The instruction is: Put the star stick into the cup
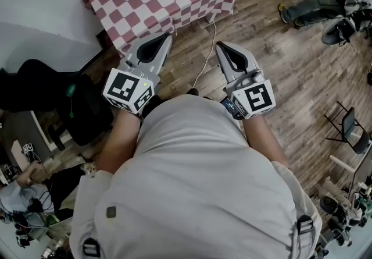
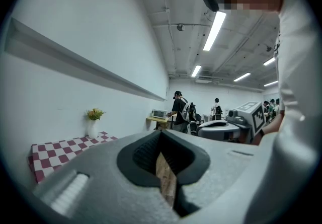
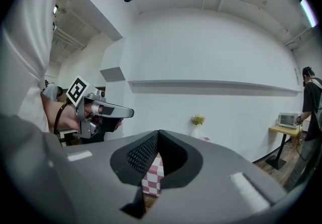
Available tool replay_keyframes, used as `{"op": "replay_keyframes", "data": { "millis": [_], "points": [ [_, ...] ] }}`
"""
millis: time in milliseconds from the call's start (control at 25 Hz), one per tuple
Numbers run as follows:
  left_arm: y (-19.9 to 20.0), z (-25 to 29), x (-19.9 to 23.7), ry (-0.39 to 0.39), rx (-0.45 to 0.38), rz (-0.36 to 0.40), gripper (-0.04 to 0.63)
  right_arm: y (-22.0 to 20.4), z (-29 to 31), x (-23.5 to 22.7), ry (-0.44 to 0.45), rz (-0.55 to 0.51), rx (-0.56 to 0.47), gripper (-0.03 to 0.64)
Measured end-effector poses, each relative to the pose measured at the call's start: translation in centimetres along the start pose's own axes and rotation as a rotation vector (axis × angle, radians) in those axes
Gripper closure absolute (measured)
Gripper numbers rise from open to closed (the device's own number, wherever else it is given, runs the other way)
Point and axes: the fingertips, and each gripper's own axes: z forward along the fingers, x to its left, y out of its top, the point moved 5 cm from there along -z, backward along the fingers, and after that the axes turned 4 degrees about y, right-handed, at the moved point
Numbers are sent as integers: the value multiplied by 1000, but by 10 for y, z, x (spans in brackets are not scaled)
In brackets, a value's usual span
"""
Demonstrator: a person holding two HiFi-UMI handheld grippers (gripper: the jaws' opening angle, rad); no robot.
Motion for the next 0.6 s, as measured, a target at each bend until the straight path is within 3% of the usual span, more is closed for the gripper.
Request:
{"op": "replay_keyframes", "data": {
  "millis": [600],
  "points": [
    [1,14,-6,-20,7,-2,591,1,-5,-10,-10,8,0,606]
  ]
}}
